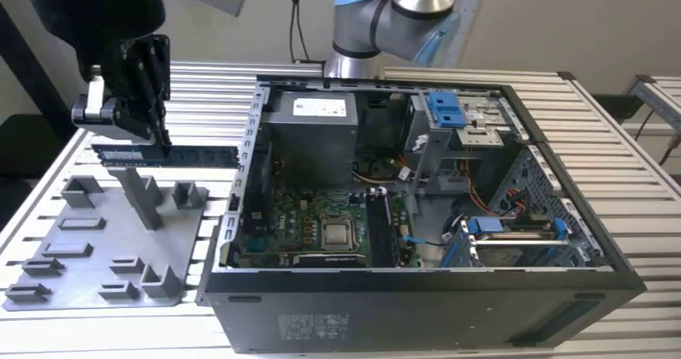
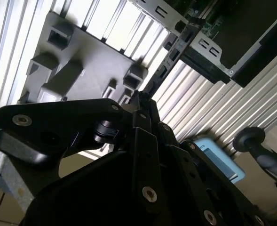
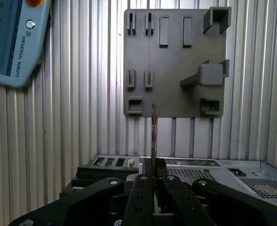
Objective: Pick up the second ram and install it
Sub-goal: 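Pick up the second ram and move it above second insertion slot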
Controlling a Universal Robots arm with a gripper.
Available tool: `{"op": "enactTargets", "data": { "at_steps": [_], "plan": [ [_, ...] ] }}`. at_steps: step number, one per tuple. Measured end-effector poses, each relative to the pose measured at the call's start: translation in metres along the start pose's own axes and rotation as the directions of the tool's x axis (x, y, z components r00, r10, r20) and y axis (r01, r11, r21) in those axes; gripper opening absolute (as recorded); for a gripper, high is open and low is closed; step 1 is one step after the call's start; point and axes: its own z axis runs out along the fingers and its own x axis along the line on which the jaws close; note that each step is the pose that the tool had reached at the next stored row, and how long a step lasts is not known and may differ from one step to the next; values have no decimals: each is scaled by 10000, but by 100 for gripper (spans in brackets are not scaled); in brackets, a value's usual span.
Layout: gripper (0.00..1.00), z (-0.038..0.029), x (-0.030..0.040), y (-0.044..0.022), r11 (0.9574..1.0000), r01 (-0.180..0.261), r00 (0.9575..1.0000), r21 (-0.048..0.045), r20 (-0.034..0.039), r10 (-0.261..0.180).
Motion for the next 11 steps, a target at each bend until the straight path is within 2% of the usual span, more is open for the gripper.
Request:
{"op": "enactTargets", "data": {
  "at_steps": [11],
  "plan": [
    [14,-8,0,-243,10000,16,10000,0,-1,-16]
  ]
}}
